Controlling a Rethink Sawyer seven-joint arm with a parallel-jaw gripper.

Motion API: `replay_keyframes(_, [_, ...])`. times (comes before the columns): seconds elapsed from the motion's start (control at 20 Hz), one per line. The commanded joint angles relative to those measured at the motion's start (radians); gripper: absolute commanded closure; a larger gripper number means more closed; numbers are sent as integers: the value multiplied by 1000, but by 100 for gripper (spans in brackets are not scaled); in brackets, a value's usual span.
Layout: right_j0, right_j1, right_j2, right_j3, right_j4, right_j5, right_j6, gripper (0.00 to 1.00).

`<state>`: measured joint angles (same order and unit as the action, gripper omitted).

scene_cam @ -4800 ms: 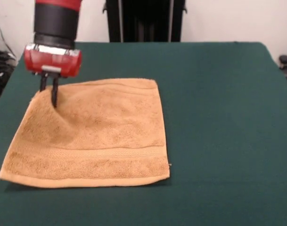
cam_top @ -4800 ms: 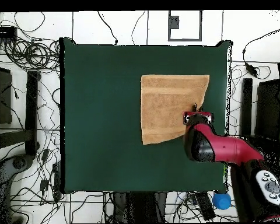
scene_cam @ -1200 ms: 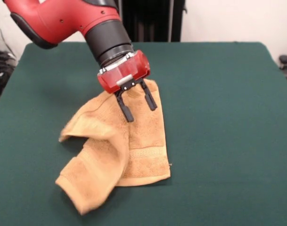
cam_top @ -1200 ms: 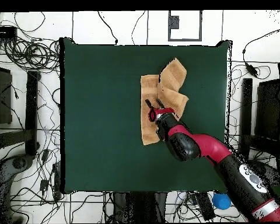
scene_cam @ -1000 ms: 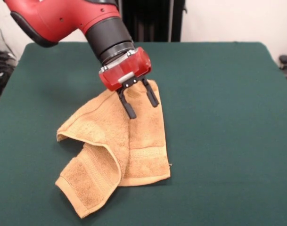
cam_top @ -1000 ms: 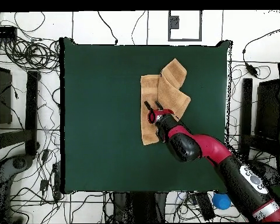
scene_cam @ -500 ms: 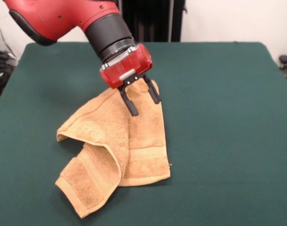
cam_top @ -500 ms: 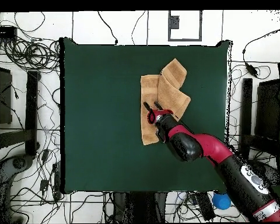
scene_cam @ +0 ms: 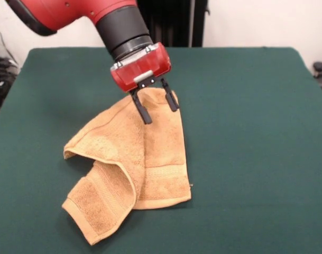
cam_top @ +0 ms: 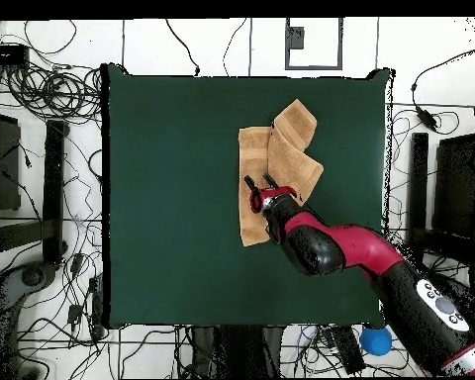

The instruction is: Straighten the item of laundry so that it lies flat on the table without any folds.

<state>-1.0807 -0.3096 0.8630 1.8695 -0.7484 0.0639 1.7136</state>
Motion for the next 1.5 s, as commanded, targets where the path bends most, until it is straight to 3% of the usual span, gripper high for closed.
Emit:
replay_keyframes(0.05, [44, -86, -18, -37, 128, 349, -44, 0])
replay_keyframes(0.15, [-16, -97, 0, -37, 142, 430, -126, 0])
replay_keyframes(0.5, [-54, -119, 18, -90, 86, 543, -265, 0])
replay_keyframes(0.75, [-82, -81, 45, -123, 49, 582, -304, 0])
replay_keyframes(1.0, [-74, -112, 40, -117, -9, 539, -277, 0])
replay_keyframes(1.1, [-96, -91, 65, -112, -35, 484, -282, 0])
replay_keyframes(1.3, [-159, 102, 150, -179, 1, 492, -397, 0])
replay_keyframes(1.5, [-171, 161, 167, -209, 1, 506, -407, 0])
